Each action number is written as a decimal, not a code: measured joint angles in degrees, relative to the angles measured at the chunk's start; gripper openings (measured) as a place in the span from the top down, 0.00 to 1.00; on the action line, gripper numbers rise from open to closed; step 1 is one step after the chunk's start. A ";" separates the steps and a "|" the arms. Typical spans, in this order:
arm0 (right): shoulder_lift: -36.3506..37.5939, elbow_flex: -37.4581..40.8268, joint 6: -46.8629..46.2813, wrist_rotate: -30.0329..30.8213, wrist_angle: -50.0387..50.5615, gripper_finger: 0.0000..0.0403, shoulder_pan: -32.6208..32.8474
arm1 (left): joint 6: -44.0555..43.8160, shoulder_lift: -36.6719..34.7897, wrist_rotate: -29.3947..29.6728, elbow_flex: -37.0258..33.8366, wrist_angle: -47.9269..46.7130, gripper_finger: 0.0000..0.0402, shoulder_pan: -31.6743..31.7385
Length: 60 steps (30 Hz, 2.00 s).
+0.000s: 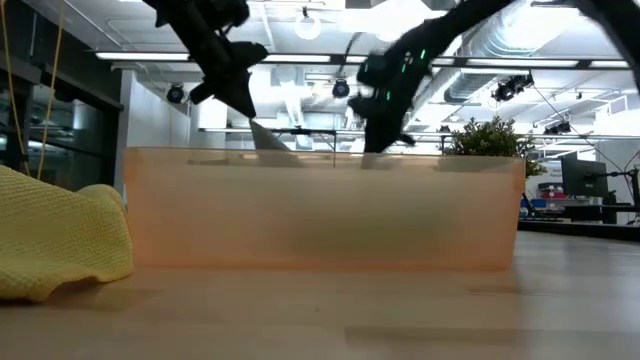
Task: Fold microfiber towels
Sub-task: Fold the gray towel
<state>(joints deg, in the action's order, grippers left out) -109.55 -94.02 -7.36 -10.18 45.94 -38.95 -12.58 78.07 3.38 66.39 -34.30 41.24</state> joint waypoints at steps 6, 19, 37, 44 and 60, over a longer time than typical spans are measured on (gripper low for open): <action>9.48 0.00 -3.00 4.55 3.15 1.00 3.62 | 3.65 -1.70 -3.32 1.49 -0.72 1.00 4.47; 23.76 0.00 -7.17 22.89 5.60 1.00 7.20 | 14.03 -1.37 -6.28 15.06 -1.87 1.00 10.56; 29.04 -2.48 1.50 23.69 -0.18 1.00 -1.84 | 24.80 2.92 -6.18 33.63 -5.36 1.00 14.41; 28.92 -10.92 4.73 23.52 2.40 1.00 -4.79 | 31.60 8.09 -4.27 43.16 -6.70 1.00 16.17; 28.61 -7.48 -0.43 20.99 14.22 1.00 2.63 | 29.26 9.22 -12.24 42.03 -29.74 1.00 7.91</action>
<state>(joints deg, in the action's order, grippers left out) -80.95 -101.49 -7.79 10.81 60.16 -36.32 16.68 87.30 -8.86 108.42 -64.04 49.15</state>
